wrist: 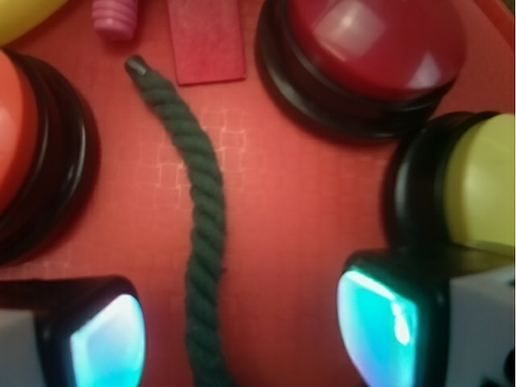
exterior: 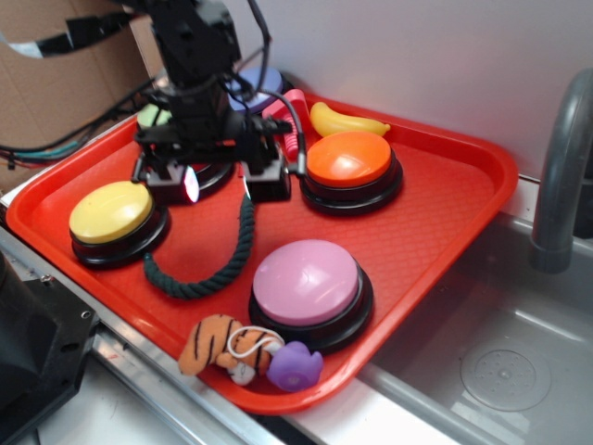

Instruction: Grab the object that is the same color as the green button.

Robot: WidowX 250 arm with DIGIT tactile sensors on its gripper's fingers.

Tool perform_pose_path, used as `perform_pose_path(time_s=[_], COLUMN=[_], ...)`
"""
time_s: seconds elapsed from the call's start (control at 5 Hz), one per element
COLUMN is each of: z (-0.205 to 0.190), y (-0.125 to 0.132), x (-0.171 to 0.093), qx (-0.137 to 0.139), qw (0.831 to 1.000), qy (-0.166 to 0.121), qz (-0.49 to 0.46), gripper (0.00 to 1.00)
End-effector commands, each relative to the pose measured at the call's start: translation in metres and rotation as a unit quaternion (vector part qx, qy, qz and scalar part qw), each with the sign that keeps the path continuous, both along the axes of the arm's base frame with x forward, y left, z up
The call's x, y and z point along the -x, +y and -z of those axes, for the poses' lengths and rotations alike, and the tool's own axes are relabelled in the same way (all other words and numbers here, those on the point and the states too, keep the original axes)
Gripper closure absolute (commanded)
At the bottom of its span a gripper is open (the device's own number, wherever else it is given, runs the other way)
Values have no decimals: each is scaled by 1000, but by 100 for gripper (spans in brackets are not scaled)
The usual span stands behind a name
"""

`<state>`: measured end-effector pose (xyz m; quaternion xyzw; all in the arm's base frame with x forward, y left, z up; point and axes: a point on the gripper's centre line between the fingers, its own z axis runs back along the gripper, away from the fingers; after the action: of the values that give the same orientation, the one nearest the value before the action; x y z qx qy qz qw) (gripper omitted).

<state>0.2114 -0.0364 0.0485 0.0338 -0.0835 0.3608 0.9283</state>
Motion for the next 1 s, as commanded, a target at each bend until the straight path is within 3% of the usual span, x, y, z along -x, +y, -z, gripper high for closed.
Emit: perform_pose_path(time_s=[0.0,0.2,0.4,0.8], z=[20,24,24,14], y=[8,8,8,11], x=[-5,-6,-5,-4], qx=[40,59,59,76], qw=[999,998,998,997], qy=[-3,4,2,3], qz=[-1,-1,-4,-8], gripper=[0,4,100,100])
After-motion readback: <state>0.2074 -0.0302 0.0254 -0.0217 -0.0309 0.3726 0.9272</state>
